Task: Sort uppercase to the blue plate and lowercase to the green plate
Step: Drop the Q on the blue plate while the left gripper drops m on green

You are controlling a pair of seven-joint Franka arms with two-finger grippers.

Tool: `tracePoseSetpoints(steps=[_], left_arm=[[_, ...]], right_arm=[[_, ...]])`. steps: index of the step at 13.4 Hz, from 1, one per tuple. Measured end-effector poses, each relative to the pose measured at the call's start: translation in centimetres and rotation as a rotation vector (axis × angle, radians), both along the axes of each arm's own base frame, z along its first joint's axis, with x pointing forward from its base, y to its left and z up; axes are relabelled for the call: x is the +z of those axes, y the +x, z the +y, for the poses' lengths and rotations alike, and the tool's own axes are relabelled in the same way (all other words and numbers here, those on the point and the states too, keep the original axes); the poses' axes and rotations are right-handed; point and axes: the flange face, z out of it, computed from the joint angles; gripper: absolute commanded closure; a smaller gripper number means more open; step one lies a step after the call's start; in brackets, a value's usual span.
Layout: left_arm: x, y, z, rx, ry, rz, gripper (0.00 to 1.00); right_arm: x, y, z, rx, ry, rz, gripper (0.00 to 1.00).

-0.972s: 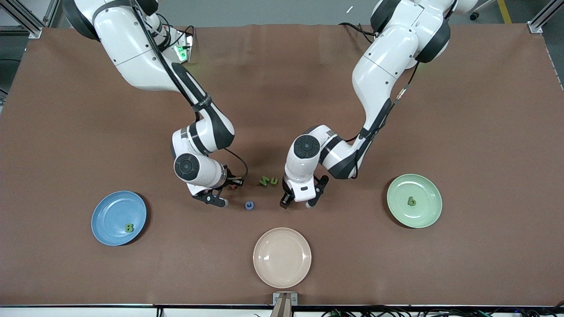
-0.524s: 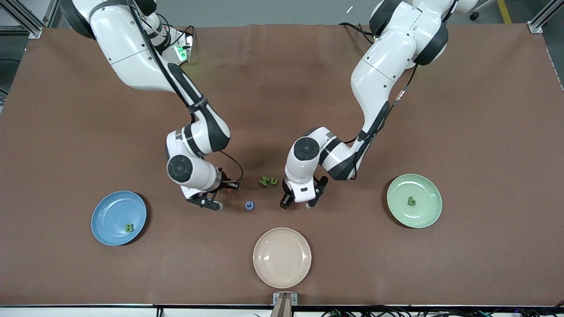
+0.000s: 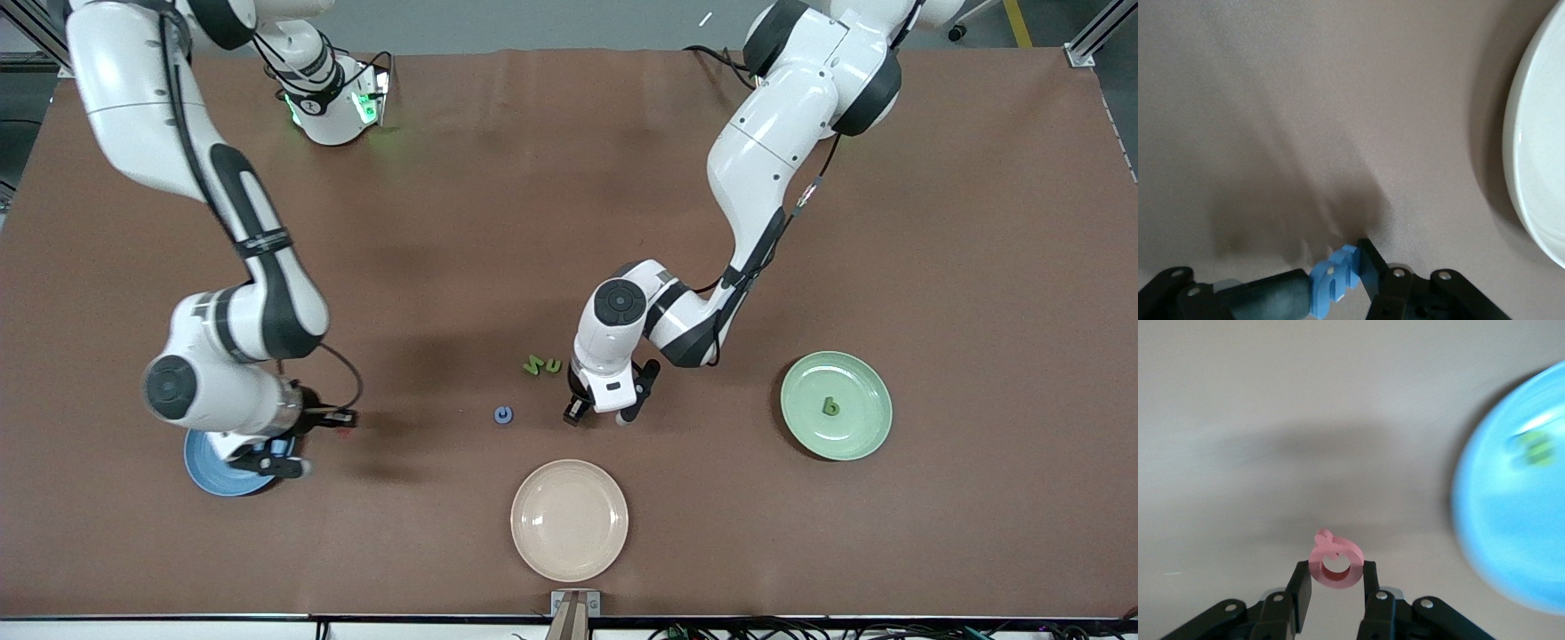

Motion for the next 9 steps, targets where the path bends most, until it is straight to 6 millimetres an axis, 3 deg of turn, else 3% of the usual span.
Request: tracePoseSetpoints(steps=[3,5,7,9], left_arm=[[0.8,0.7,0.9,0.018,0.034,0.032,1.0],[1.9,1.8,2.4,0.042,0.042,0.038,1.0],[3.2,2.7,3.2,0.048,0.036,0.025,1.0],[4.6,3.2,3.5,0.045,0.033,0.012,1.0]], right_arm=[[-0.3,-0.1,-9.2,0.138,-0.036,0.008,0.82],[-0.6,-0.5,-13.4,0.186,-0.031,0.017,0.53],[-1.0,-0.8,-14.9,0.21,-0.046,0.024,0.14],[-1.2,-0.8,-14.7,0.222,-0.057,0.029,0.11]])
